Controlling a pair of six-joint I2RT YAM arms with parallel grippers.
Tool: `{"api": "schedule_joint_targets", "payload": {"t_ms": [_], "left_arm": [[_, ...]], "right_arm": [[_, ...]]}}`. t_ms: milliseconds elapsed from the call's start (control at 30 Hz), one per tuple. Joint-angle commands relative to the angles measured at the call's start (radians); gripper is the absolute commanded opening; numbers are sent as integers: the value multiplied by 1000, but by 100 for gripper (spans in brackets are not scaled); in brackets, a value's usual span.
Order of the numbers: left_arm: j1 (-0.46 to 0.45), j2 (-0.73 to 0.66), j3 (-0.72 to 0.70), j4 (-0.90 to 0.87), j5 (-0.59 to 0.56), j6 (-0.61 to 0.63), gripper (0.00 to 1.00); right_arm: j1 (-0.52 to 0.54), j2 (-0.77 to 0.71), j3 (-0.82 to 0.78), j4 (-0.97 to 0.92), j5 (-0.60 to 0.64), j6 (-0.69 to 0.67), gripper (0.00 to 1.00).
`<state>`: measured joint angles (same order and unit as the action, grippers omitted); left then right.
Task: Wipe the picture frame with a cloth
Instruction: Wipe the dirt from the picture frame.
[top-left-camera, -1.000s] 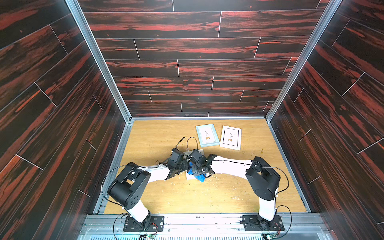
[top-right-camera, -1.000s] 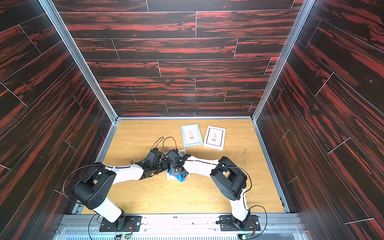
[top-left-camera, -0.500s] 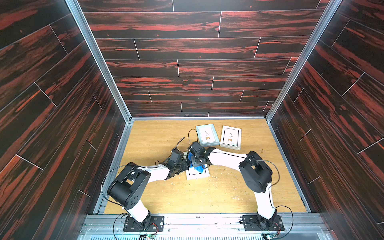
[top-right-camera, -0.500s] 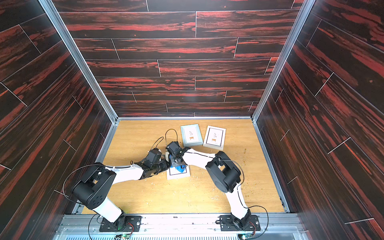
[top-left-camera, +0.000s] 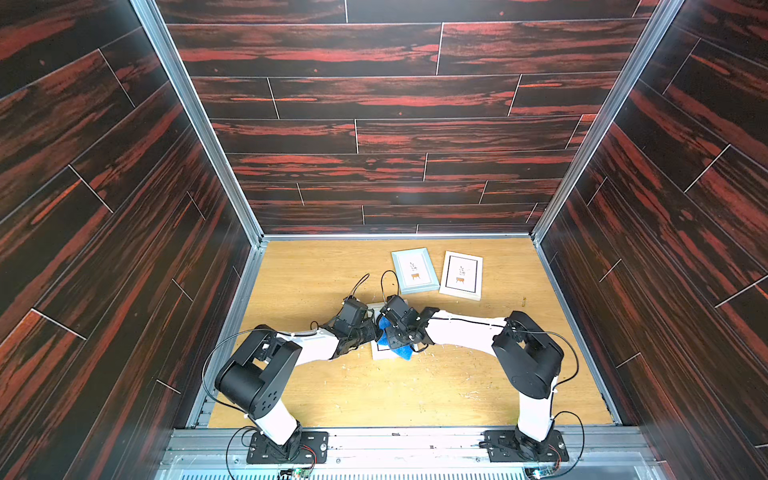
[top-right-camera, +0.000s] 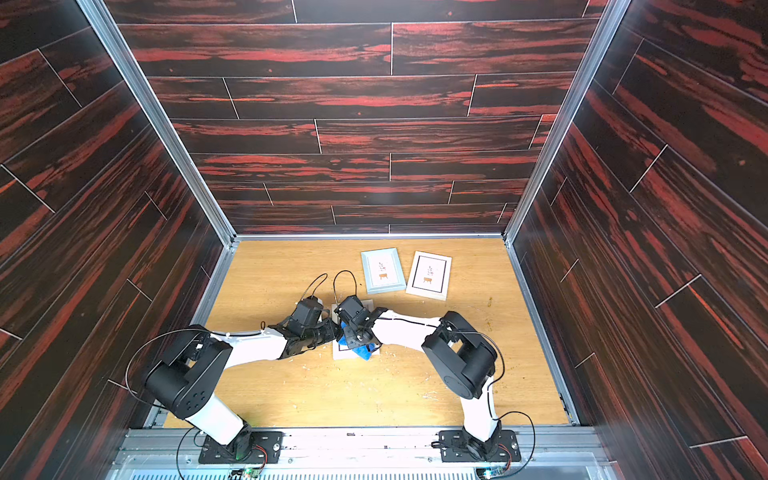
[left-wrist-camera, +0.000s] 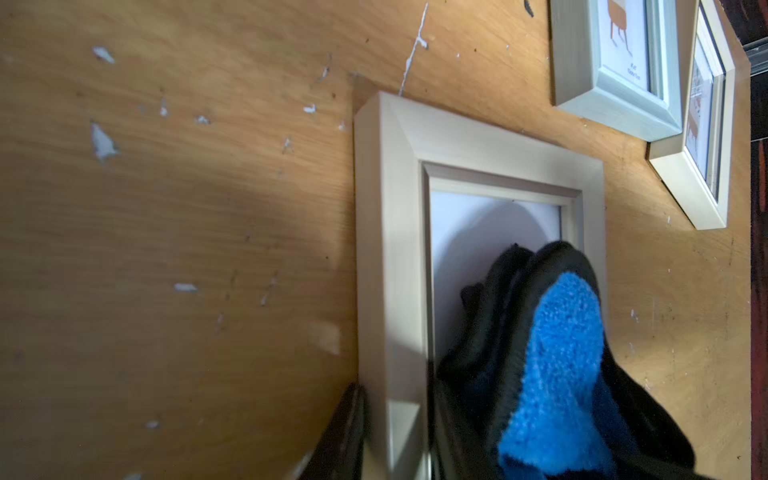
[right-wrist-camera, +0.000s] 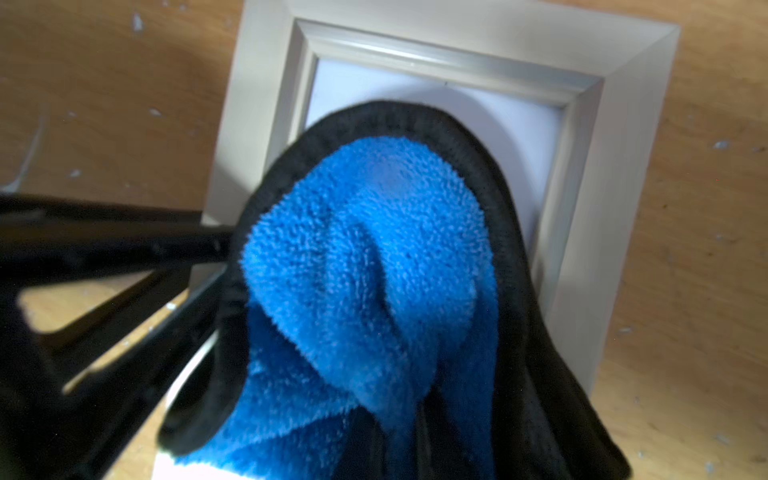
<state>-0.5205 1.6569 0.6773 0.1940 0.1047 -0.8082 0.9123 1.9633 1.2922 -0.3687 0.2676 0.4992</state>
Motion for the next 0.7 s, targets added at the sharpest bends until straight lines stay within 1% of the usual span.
{"api": "schedule_joint_targets", "payload": {"t_ms": [0, 100, 133, 200, 333, 433, 500, 600, 667], "left_arm": [[-2, 74, -48, -188, 33, 8, 29], [-3, 64, -50, -191, 30, 6, 29], [-2, 62, -51, -192, 29, 5, 29], [-1, 54, -58, -193, 22, 3, 29], [-2, 51, -69, -181, 15, -4, 29], [-2, 57, -74, -169, 20, -8, 29], [-2, 60, -76, -162, 25, -8, 29], [-2, 60, -74, -163, 32, -5, 29], [-2, 54, -75, -165, 28, -5, 29]], "right_arm": [[-57, 114, 126, -4, 7, -17, 0], [-80, 188, 242, -45, 15, -33, 0], [-80, 191, 249, -57, 18, -34, 0], [-73, 154, 189, -37, -8, -33, 0], [-32, 24, -14, 24, -68, -1, 0], [-24, -10, -79, 56, -91, 31, 0], [-27, 14, -55, 66, -73, 30, 0], [-45, 99, 74, 52, -45, 24, 0], [-65, 160, 165, 47, -62, 25, 0]]}}
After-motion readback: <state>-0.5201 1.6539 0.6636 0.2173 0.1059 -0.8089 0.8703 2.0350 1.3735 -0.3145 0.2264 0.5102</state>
